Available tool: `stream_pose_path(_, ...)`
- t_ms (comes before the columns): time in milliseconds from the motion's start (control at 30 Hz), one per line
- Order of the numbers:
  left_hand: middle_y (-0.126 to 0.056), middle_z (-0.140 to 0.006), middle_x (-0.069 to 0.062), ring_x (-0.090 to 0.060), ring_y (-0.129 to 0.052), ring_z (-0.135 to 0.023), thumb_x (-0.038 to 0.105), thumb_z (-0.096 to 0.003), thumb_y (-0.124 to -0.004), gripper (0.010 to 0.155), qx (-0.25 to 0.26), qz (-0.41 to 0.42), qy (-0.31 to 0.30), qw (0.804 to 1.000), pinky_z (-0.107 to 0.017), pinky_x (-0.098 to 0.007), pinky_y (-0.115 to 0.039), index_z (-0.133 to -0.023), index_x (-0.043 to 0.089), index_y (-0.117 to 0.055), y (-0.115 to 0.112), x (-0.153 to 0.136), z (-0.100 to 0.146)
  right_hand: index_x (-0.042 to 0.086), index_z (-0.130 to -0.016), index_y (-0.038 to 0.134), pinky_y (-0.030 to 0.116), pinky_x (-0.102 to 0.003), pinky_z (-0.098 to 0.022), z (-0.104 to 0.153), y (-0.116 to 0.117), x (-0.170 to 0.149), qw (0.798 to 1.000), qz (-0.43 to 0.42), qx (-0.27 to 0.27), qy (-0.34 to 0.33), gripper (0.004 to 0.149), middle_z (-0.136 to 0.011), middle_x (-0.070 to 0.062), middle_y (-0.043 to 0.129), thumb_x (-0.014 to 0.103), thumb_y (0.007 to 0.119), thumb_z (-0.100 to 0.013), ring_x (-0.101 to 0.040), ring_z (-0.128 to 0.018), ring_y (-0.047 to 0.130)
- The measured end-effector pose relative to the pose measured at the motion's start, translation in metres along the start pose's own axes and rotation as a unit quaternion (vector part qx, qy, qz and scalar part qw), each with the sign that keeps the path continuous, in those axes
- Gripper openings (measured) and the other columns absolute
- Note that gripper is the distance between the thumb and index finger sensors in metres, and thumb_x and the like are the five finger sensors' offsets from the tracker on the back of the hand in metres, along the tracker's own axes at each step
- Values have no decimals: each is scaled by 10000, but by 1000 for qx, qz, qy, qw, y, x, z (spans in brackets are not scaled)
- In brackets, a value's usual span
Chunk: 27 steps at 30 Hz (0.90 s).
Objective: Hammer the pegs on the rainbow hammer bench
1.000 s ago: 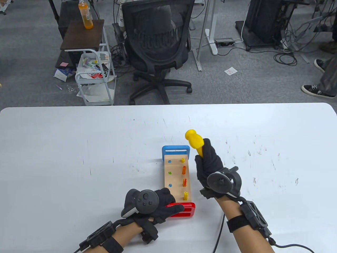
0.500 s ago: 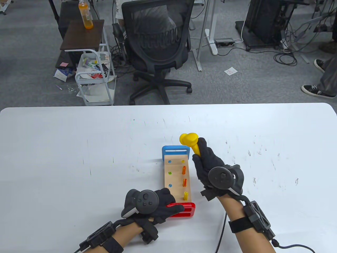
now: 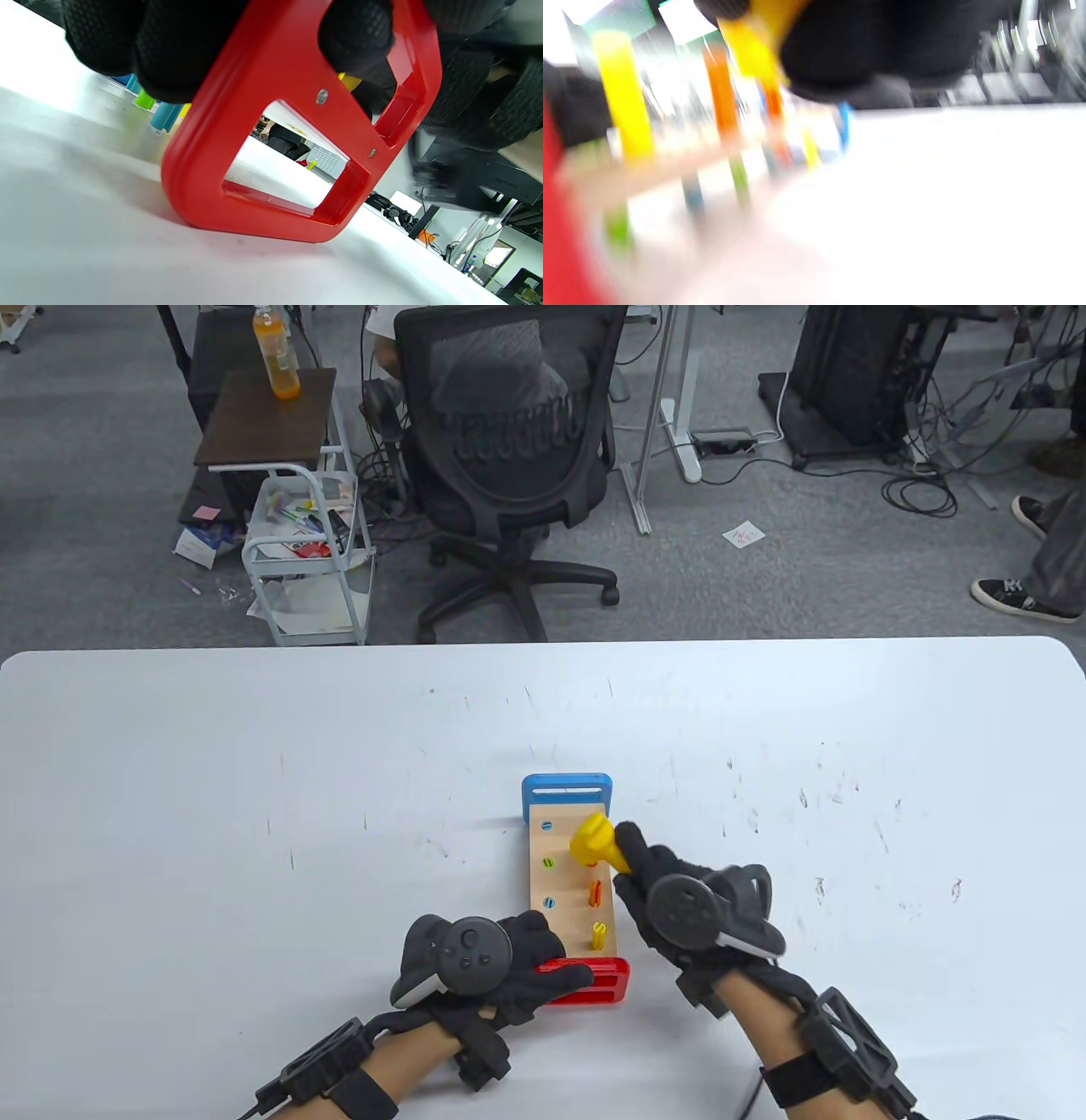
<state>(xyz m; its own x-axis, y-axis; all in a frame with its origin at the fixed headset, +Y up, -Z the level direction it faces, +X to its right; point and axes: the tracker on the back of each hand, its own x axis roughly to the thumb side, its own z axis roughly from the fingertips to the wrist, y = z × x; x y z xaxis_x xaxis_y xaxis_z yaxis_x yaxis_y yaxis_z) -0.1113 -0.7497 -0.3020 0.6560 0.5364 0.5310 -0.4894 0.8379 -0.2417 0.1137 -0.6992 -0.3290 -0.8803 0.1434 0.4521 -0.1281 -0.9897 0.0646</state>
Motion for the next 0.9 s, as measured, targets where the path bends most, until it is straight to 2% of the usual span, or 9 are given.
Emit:
stream_pose_path(67, -830, -727, -4, -278, -960, -552, 774, -460, -634, 597, 0, 0, 0, 1000, -633, -597, -769, -596, 264, -916, 0, 0, 0, -3, -1119, 484, 892, -473, -362, 7, -9, 5, 964, -14, -262, -37, 628, -823, -221, 879, 325, 611, -598, -201, -350, 985)
stream_pose_path(267, -830, -726, -5, -279, -960, -552, 774, -461, -634, 599, -1, 0, -1, 1000, -631, -598, -769, -596, 263, -916, 0, 0, 0, -3, -1129, 331, 844, -515, -462, 21, -43, 4, 932, -92, -348, -41, 648, -909, -224, 774, 324, 554, -616, -257, -487, 965)
stream_pose_path(433, -831, -726, -5, -279, -960, -551, 773, -461, -635, 598, 0, 1, -1, 1000, -632, -597, -769, -596, 263, -916, 0, 0, 0, -8, -1126, 266, 830, -525, -488, 21, -32, -2, 934, -83, -345, -41, 661, -944, -231, 727, 319, 535, -617, -271, -530, 953)
stream_pose_path(533, -830, -727, -5, -278, -960, -552, 774, -461, -634, 598, 0, 0, -1, 1000, -633, -598, -768, -596, 265, -915, 0, 0, 0, -3, -1130, 314, 843, -512, -464, 12, -12, -3, 954, -51, -292, -42, 647, -918, -238, 759, 314, 546, -616, -253, -490, 962)
stream_pose_path(600, -831, -726, -5, -278, -961, -551, 774, -460, -634, 598, 1, 0, 0, 1000, -631, -596, -770, -595, 265, -916, 0, 0, 0, -46, -1118, 510, 893, -494, -348, -9, 3, -3, 998, -2, -68, -4, 628, -794, -255, 912, 310, 620, -613, -228, -338, 1000)
stream_pose_path(633, -832, -726, -4, -279, -960, -551, 774, -461, -635, 598, 0, 0, 0, 1000, -631, -598, -769, -595, 263, -916, 0, 0, 0, 32, -1143, 226, 864, -417, -506, -2, 3, -6, 995, 19, 75, 62, 648, -958, -151, 738, 384, 458, -651, -136, -497, 944)
stream_pose_path(700, -832, -725, -4, -280, -960, -551, 773, -460, -636, 598, 1, 0, 0, 1000, -631, -598, -769, -596, 263, -916, 0, 0, 0, 20, -1145, 396, 858, -486, -453, 3, -1, -3, 992, -12, -123, 1, 627, -886, -205, 816, 338, 560, -630, -218, -454, 966)
stream_pose_path(733, -831, -726, -4, -277, -960, -552, 774, -460, -634, 598, 0, -1, 0, 1000, -632, -596, -770, -596, 264, -915, 0, 0, 0, -20, -1115, 495, 879, -516, -388, 8, -6, -2, 961, -44, -271, -23, 624, -825, -241, 880, 308, 616, -599, -253, -388, 997)
stream_pose_path(900, -831, -725, -4, -279, -960, -551, 774, -460, -635, 598, 0, 0, -1, 1000, -632, -597, -769, -595, 264, -916, 0, 0, 0, 1, -1131, 331, 830, -538, -481, 18, -22, -1, 950, -61, -305, -36, 646, -922, -228, 766, 321, 551, -615, -283, -518, 963)
